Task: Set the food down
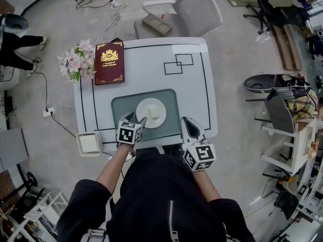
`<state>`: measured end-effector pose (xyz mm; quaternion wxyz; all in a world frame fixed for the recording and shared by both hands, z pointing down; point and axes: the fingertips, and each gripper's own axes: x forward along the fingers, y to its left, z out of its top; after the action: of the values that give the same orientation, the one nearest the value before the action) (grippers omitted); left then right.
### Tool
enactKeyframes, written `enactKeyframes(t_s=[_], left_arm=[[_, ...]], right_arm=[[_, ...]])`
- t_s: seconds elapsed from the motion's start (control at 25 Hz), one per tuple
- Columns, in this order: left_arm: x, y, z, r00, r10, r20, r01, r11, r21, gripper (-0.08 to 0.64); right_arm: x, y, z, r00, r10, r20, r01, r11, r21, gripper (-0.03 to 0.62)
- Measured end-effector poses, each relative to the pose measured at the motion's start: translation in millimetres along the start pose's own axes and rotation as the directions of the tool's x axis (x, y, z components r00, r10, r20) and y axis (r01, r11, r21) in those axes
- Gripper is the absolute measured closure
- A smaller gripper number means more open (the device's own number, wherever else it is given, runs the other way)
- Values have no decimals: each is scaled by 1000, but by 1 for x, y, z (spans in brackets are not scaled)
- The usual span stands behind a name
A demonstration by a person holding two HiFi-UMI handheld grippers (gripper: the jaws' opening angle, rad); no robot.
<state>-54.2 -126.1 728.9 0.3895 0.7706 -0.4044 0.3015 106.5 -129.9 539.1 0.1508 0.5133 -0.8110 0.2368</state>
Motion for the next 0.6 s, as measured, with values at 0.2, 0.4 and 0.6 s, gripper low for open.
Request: enactKeyframes(t_s=[0.2,0.4,0.6], left_arm=[[-8,4,6,999,19,26,-19,1000,13,291],[-21,8,18,994,41,100,-43,999,17,292],[-38,11,33,982,60,181,-64,998,21,318]], right_arm=[[1,1,0,1000,4,-2,-4,1000,-1,583],[4,7,1,1000,17,-4,-17,1000,-8,583],[7,14,1,1000,29,-4,-29,999,-14,583]])
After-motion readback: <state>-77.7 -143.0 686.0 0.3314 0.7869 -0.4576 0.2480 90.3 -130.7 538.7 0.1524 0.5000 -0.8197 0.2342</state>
